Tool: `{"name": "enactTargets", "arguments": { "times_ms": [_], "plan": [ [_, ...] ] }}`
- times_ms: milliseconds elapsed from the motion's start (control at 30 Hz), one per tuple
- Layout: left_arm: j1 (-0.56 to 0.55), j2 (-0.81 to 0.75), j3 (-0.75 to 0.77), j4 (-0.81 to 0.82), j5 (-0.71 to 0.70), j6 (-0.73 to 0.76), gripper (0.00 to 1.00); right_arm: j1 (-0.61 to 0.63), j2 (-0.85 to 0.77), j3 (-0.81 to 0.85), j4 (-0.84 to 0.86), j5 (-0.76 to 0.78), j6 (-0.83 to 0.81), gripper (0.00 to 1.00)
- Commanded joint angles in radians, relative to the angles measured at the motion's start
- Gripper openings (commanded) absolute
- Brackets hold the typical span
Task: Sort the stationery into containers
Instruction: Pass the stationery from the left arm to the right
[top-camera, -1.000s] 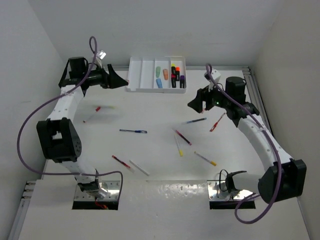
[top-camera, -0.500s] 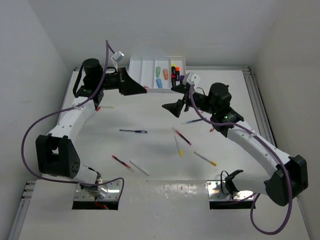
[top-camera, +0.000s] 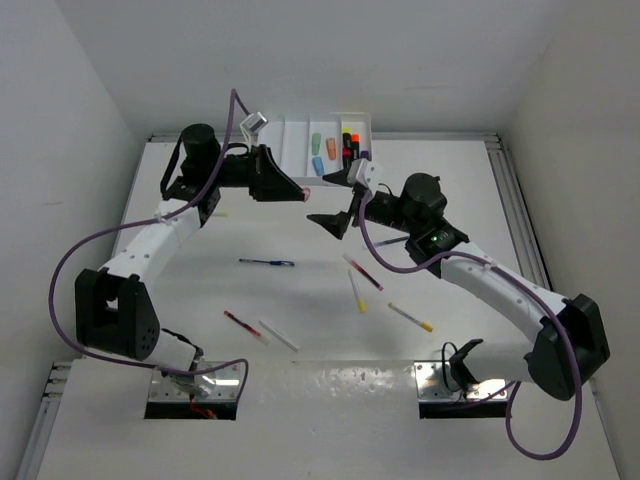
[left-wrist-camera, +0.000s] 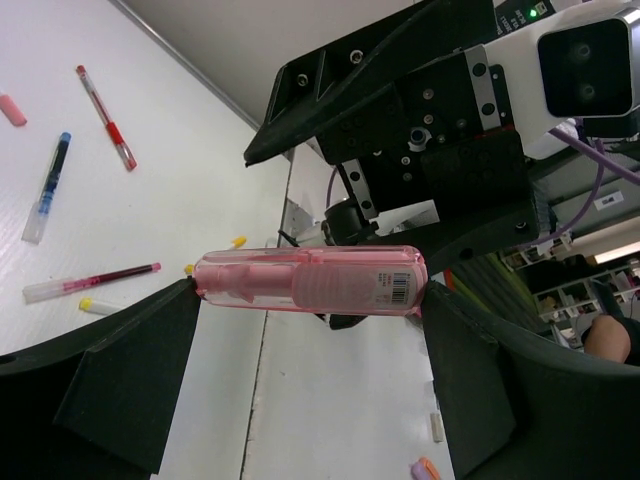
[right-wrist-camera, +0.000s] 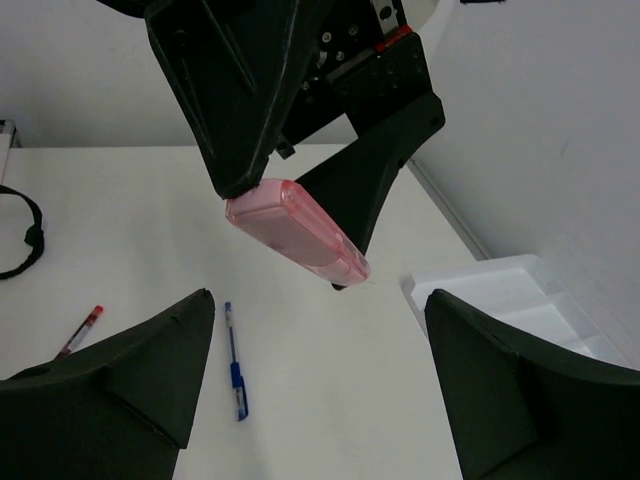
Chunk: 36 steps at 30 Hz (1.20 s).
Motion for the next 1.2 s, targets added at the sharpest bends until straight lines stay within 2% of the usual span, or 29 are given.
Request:
{"name": "enactTargets", "arguments": {
  "times_ms": [0,200,300,333,433,767,833,867,900,967,1100,1167],
  "plan": [
    [-0.013,-0.034,-0.011,0.075,0.027,-0.035,0.66,0.021,0.015,0.022,0.096,-0.014,-0.016,0.84],
    [-0.024,-0.036,-0.024,0.093,0.034,-0.05,0.65,0.054,0.036,0.022,0.116,-0.019,-0.011,0.81],
    [-0.027,-0.05,-0.041,0.096,0.032,-0.052,0.64,0.06,0.053,0.026,0.131,-0.012,-0.013,0.76],
    [-0.027,-0.057,-0.046,0.096,0.033,-0.053,0.64,0.063,0.056,0.026,0.136,-0.008,-0.017,0.72],
    [-0.028,-0.073,-0.072,0.099,0.029,-0.056,0.64,0.074,0.072,0.023,0.166,0.015,-0.022,0.66],
    [-0.027,-0.094,-0.094,0.121,0.026,-0.073,0.64,0.092,0.086,0.025,0.192,0.093,-0.055,0.3],
    [-0.024,-0.105,-0.101,0.116,0.018,-0.067,0.75,0.09,0.081,0.02,0.203,0.106,-0.054,0.21],
    [-0.013,-0.108,-0.103,0.11,0.006,-0.063,0.88,0.092,0.078,0.017,0.205,0.106,-0.052,0.18],
    [-0.004,-0.112,-0.101,0.072,-0.002,-0.05,0.92,0.092,0.073,0.014,0.205,0.107,-0.052,0.13],
    [0.045,-0.125,-0.08,0.005,-0.048,0.025,0.99,0.092,0.058,0.004,0.202,0.113,-0.054,0.09],
    [0.182,-0.157,-0.031,-0.079,-0.114,0.127,0.97,0.092,0.012,-0.018,0.147,0.129,-0.062,0.05],
    [0.215,-0.169,0.015,-0.12,-0.14,0.195,0.97,0.092,-0.003,-0.023,0.116,0.127,-0.065,0.03]
  ]
}}
